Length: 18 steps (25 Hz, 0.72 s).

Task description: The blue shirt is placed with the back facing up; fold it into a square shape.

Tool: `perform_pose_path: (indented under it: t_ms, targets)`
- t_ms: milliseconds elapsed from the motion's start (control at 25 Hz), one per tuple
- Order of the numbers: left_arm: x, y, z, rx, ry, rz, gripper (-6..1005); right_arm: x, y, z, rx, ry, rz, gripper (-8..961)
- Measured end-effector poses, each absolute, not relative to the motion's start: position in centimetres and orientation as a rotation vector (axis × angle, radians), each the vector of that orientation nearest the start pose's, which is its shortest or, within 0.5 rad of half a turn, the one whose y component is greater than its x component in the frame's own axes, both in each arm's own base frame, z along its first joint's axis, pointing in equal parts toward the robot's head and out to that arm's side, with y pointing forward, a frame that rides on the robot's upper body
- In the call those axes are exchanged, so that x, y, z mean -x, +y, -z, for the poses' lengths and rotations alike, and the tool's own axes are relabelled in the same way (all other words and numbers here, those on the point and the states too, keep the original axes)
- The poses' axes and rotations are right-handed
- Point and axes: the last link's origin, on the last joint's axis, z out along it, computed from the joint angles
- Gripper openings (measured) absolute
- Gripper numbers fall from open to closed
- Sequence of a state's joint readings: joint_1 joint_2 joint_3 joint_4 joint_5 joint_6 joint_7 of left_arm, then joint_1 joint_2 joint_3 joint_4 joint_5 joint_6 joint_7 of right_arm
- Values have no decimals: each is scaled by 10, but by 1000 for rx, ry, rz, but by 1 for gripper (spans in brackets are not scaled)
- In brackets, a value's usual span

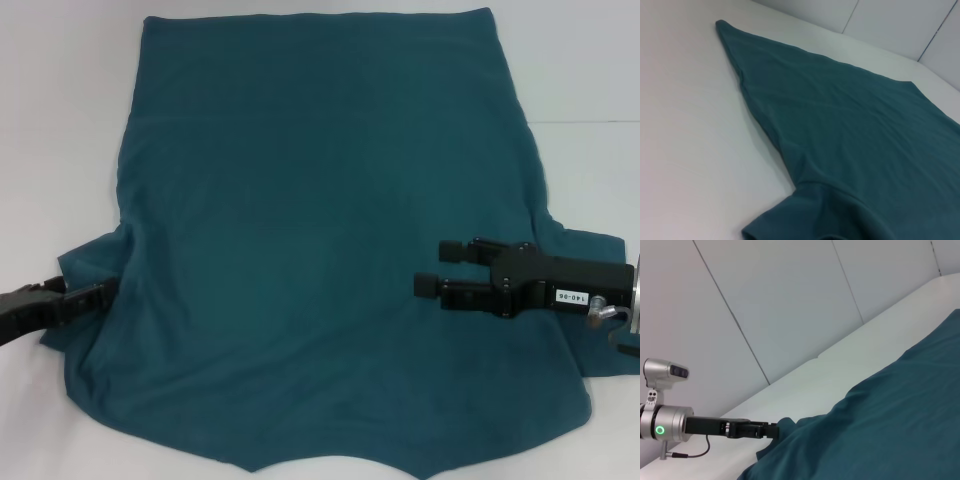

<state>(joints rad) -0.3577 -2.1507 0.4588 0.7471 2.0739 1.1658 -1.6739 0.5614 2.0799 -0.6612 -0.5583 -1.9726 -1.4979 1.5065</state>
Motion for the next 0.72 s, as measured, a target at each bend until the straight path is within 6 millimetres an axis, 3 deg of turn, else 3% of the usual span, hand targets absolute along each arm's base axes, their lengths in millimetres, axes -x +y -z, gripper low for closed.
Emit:
perform_pose_path:
  t_ms: [280,720]
  targets:
    - [367,316,-28,1985,-1251,533,932,-261,337,14,2645,896,-795,899]
    - [364,320,-26,2011,-1245,505,586,-261,337,14,2641,898,-799,899]
